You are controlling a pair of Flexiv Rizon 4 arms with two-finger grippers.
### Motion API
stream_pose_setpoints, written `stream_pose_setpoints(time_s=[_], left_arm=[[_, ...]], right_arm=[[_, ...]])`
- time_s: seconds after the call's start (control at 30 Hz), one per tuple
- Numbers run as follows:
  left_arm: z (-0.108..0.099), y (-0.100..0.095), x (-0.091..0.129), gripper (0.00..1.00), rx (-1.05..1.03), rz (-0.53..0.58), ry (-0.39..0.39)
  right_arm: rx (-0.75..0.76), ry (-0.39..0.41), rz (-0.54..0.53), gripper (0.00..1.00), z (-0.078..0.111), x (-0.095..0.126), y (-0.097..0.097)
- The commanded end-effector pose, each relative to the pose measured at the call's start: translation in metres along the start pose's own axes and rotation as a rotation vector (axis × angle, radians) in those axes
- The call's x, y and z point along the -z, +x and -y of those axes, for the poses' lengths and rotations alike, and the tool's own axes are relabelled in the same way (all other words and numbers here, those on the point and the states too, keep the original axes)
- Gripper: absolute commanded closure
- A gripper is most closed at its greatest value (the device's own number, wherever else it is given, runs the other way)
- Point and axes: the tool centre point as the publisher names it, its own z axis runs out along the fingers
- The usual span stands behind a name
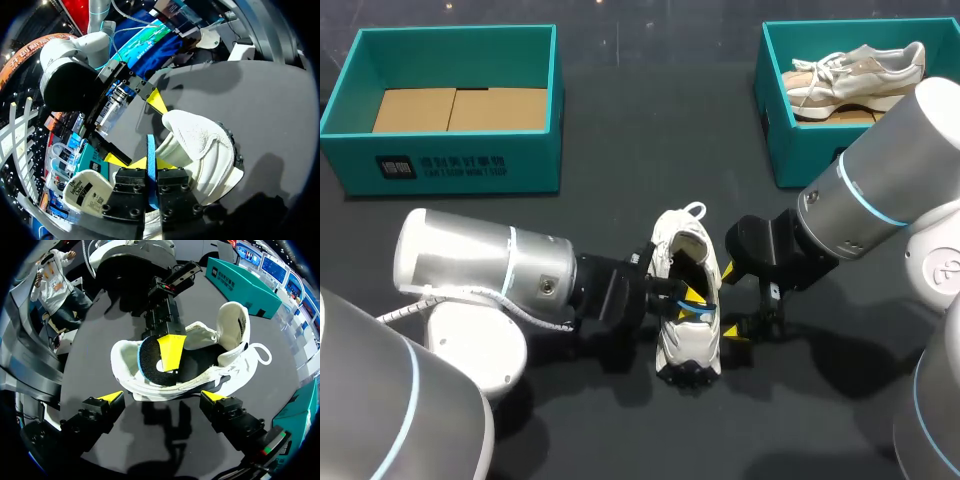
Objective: Take the shoe out of the shoebox, open the shoe tongue, remove and reinsert the insole, then place the shoe into the shoebox
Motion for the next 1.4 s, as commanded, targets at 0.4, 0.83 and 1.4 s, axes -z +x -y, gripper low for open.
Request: stream_pose_setpoints(time_s=[0.4,0.83,1.4], left_arm=[[0.017,-0.012,0.018,0.64,0.1,0.013,0.073],[0.028,-0.015,0.034,0.68,0.098,-0.09,0.065],[0.025,0.002,0.068,0.73,0.095,-0.308,0.058]], right_arm=[[0.0,0.0,0.003,0.0,0.0,0.0,0.001],[-0.035,-0.032,0.009,0.0,0.02,0.026,0.002],[-0.087,0.048,0.035,0.0,0.067,0.074,0.005]])
